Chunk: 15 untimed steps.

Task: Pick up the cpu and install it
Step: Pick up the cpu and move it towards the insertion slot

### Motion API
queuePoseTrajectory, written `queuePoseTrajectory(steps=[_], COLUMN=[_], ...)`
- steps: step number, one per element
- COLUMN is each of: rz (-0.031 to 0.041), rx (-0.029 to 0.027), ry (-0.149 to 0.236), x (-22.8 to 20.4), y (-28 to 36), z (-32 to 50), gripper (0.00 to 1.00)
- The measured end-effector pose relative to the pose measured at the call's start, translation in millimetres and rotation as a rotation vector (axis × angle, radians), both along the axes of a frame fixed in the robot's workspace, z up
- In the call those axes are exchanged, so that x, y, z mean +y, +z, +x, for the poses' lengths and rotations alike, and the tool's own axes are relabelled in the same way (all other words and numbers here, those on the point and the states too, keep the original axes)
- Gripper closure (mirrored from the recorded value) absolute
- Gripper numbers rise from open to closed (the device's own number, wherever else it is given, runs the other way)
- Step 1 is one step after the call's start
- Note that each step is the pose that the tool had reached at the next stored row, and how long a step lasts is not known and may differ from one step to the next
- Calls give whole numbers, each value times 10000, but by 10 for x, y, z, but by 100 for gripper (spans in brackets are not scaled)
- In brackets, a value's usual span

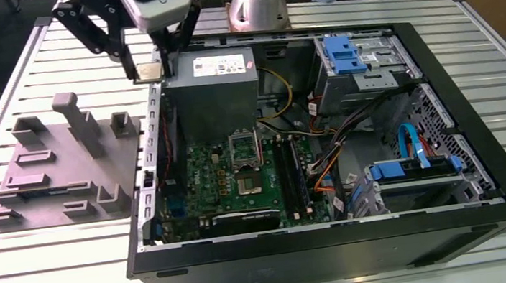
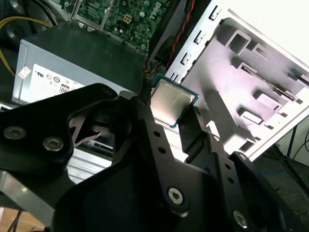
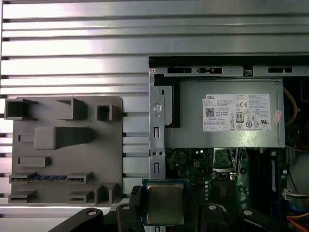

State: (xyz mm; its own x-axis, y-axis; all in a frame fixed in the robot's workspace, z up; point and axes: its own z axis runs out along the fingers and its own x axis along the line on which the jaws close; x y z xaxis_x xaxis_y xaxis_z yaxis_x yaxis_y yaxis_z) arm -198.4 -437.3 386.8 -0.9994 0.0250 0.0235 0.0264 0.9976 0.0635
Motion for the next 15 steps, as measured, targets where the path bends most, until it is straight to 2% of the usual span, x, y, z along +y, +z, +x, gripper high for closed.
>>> queuePoseTrajectory(steps=[2,6,15], rz=[1,1,0], rx=[-1,0,0], ry=[-1,0,0], x=[-21,-27,-27], y=[0,0,0], z=[0,34,211], gripper=[53,53,53])
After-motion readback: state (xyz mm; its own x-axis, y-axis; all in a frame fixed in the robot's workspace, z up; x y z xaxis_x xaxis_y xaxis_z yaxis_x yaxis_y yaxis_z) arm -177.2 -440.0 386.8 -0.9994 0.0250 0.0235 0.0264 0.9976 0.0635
